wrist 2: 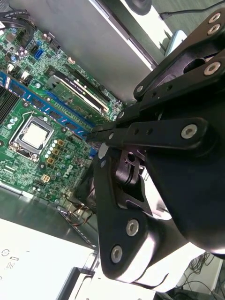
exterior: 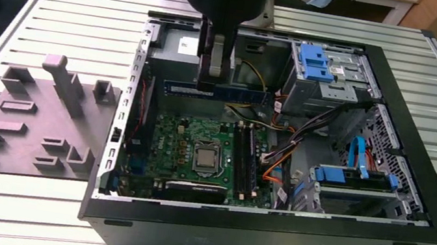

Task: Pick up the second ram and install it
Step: 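Pick up the second ram and move it above second insertion slot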

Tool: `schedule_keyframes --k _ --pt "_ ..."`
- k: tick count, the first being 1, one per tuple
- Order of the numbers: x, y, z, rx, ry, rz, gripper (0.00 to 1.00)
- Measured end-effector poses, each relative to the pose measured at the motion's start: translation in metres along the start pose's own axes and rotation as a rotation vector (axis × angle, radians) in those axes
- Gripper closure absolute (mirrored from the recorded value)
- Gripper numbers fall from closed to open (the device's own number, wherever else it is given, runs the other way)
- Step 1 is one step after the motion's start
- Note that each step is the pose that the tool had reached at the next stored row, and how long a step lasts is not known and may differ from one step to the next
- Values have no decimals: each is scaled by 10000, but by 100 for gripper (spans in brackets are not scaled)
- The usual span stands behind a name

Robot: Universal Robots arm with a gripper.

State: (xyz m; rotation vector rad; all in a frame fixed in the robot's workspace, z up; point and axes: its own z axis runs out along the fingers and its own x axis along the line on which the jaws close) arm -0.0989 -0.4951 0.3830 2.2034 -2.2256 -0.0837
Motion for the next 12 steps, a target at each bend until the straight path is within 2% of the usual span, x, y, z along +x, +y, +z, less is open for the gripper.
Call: schedule_keyframes --k 12 --pt "1 -39 67 0 -1 0 89"
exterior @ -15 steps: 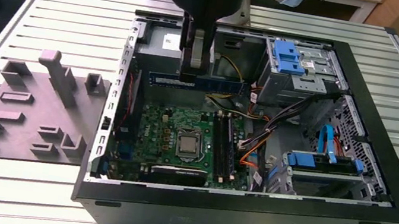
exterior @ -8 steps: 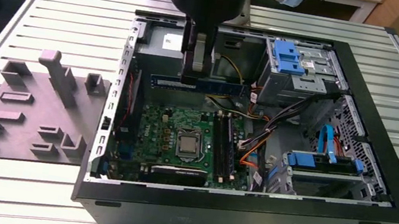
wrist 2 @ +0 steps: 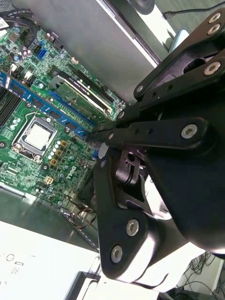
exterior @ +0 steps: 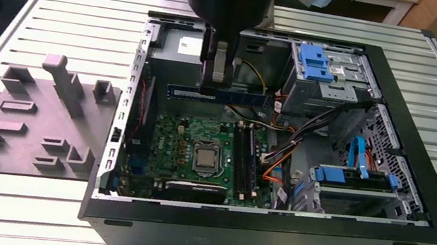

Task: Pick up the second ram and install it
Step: 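Pick up the second ram and move it above second insertion slot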

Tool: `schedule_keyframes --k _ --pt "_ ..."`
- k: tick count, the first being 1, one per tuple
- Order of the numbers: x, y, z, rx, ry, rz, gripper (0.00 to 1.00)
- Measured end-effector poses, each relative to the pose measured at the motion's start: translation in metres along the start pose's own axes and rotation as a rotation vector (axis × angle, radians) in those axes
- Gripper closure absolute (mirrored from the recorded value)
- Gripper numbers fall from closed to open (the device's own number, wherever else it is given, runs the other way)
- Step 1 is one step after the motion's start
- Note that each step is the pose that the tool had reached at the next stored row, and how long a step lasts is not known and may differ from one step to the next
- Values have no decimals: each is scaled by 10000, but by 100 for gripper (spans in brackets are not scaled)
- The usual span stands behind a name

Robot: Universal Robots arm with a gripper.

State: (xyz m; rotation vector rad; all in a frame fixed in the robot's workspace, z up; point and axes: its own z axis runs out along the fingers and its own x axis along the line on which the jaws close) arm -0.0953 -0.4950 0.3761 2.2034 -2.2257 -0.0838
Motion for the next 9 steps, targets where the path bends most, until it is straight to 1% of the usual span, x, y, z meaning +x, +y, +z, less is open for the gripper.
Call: schedule_keyframes --k 9 --pt "1 -10 46 0 1 0 89"
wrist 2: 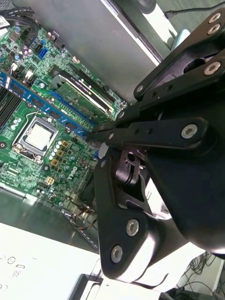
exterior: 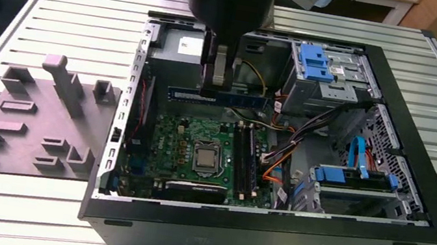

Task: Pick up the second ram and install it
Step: 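Pick up the second ram and move it above second insertion slot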

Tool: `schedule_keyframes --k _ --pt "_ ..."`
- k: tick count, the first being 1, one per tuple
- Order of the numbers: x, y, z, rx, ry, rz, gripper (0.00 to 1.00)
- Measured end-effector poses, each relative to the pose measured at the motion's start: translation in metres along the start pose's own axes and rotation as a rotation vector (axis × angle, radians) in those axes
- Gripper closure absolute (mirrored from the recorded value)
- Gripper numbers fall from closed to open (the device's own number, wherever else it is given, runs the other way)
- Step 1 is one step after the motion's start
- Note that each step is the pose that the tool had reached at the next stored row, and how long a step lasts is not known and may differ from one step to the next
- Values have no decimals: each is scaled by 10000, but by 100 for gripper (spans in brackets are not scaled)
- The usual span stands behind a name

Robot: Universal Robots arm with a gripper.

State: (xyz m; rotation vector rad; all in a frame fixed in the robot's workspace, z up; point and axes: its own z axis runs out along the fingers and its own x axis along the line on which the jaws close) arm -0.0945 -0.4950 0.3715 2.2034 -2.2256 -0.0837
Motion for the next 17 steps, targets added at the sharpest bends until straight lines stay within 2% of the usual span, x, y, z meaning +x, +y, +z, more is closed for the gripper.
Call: schedule_keyframes --k 17 --pt "2 -4 65 0 1 -1 89"
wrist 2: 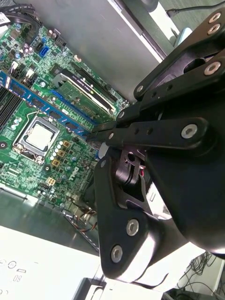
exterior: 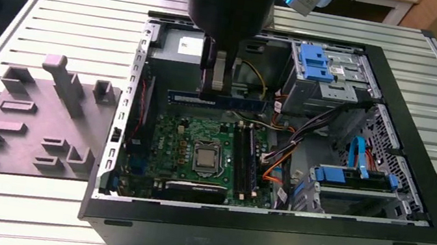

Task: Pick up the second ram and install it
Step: 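Pick up the second ram and move it above second insertion slot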

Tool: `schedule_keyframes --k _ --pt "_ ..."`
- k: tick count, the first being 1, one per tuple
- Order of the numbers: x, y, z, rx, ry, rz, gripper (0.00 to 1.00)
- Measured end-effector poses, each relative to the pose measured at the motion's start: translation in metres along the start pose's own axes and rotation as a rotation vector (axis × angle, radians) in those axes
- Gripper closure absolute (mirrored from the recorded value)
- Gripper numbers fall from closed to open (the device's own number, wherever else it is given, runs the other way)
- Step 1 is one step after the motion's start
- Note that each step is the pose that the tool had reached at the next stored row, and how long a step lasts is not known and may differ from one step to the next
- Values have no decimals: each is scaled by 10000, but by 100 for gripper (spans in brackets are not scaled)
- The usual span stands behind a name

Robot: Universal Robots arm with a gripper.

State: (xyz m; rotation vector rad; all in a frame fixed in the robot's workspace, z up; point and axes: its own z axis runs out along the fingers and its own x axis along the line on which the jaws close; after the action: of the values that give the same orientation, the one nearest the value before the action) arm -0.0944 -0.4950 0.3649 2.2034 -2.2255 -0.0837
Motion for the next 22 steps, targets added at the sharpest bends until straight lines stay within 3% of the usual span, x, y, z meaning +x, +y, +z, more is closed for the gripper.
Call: schedule_keyframes --k 22 --pt "2 -3 58 0 0 0 89"
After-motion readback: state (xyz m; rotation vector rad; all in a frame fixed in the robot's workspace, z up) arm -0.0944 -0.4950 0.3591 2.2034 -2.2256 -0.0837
